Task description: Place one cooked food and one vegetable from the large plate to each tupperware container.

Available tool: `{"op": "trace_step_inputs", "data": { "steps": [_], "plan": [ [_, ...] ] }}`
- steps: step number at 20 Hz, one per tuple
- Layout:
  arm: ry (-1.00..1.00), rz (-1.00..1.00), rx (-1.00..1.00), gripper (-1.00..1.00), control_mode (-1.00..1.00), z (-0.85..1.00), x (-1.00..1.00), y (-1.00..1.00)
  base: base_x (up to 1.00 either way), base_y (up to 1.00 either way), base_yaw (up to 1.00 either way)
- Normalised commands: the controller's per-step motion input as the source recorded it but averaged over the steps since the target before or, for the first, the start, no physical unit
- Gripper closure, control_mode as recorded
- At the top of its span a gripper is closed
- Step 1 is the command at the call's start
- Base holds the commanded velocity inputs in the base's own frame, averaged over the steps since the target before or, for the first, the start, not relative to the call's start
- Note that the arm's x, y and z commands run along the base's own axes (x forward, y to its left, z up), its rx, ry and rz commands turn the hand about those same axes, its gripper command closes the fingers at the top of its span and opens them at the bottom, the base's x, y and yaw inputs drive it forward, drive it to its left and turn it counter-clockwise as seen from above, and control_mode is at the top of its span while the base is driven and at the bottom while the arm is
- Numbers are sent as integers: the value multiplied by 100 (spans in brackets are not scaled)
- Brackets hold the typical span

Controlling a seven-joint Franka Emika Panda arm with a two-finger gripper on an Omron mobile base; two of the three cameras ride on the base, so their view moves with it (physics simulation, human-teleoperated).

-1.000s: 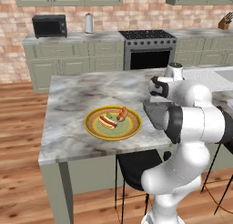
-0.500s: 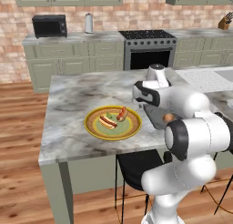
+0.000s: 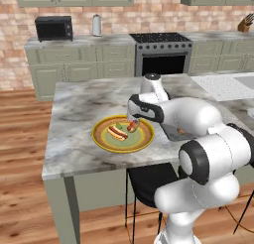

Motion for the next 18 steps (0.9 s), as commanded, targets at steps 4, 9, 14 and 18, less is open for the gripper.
{"op": "trace_step_inputs", "data": {
  "steps": [4,9,14,18],
  "plan": [
    [14,24,-11,-100,-100,0,15,66,0,0,0],
    [14,17,-5,-100,-100,-24,28,40,0,0,0],
    [3,9,0,-100,-100,-42,8,19,0,0,0],
    [0,4,0,-100,-100,-48,0,6,0,0,0]
  ]
}}
